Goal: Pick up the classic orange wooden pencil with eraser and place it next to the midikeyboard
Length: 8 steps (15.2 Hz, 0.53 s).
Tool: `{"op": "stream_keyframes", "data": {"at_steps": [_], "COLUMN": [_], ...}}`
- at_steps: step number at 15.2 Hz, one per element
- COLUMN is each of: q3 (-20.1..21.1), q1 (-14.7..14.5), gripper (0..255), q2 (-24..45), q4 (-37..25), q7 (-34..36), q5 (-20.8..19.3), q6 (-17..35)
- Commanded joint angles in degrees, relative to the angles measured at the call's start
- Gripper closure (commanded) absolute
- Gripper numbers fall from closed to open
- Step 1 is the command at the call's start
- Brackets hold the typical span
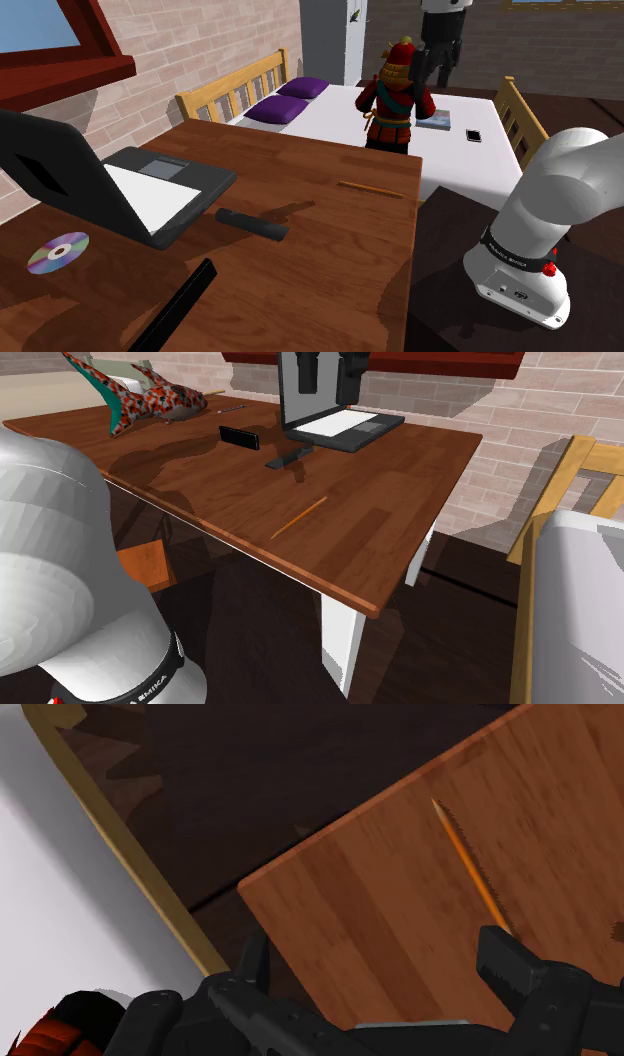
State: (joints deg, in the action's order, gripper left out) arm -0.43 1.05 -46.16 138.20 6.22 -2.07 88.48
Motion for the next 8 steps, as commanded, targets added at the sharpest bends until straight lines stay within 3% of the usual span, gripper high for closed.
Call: {"op": "stream_keyframes", "data": {"at_steps": [1, 8], "q3": [0.00, -2.19], "q1": [0.00, -5.38], "gripper": [0, 0], "q2": [0.00, 5.07], "q4": [0.00, 8.31], "q7": [0.00, -8.39], "q5": [0.00, 4.35], "q6": [0.00, 14.23]}}
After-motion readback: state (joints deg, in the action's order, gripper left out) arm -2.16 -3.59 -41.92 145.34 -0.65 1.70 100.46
